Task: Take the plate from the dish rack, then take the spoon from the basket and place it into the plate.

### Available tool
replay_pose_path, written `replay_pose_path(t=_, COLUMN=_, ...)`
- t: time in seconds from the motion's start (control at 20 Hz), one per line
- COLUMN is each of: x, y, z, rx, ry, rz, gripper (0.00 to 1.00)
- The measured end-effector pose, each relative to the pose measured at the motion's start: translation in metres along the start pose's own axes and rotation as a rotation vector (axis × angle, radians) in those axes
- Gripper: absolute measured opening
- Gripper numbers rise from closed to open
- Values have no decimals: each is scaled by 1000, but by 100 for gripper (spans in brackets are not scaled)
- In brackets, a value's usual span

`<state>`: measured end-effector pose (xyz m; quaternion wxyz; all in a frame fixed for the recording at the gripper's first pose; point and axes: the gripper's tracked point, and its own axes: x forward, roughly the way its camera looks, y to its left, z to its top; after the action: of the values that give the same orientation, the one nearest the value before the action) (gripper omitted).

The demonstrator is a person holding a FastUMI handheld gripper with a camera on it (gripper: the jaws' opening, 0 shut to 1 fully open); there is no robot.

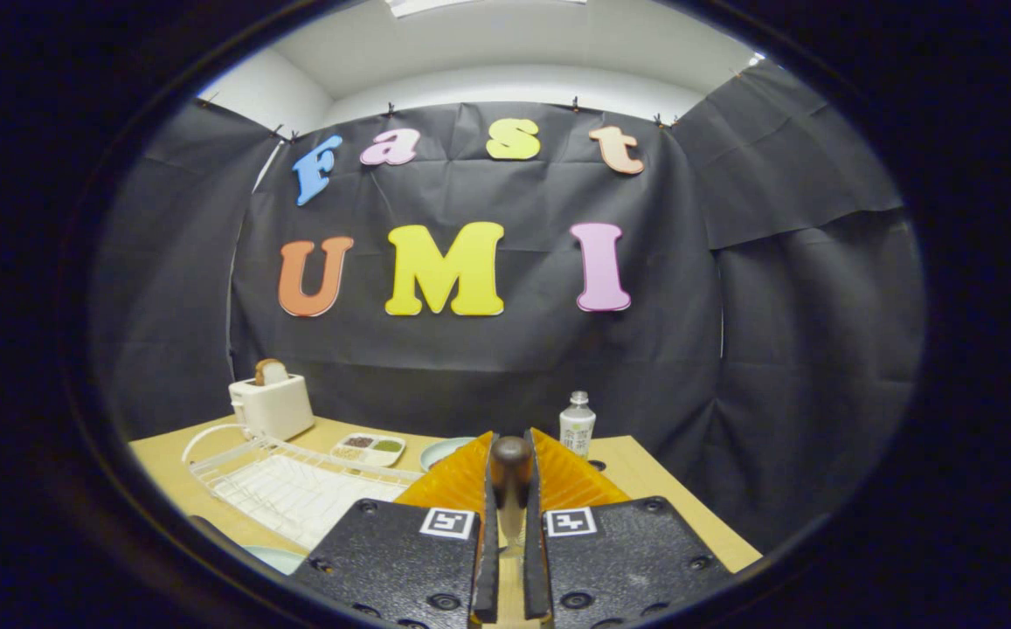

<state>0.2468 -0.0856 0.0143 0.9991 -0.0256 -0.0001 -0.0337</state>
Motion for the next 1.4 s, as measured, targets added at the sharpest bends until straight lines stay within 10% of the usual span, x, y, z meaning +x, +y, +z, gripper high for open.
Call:
replay_pose_path(t=0.8, x=-78, y=170, z=-115, rx=49, ry=200, rz=263, gripper=16)
replay_pose_path(t=1.4, x=-58, y=173, z=-136, rx=13, ry=242, rz=214, gripper=20)
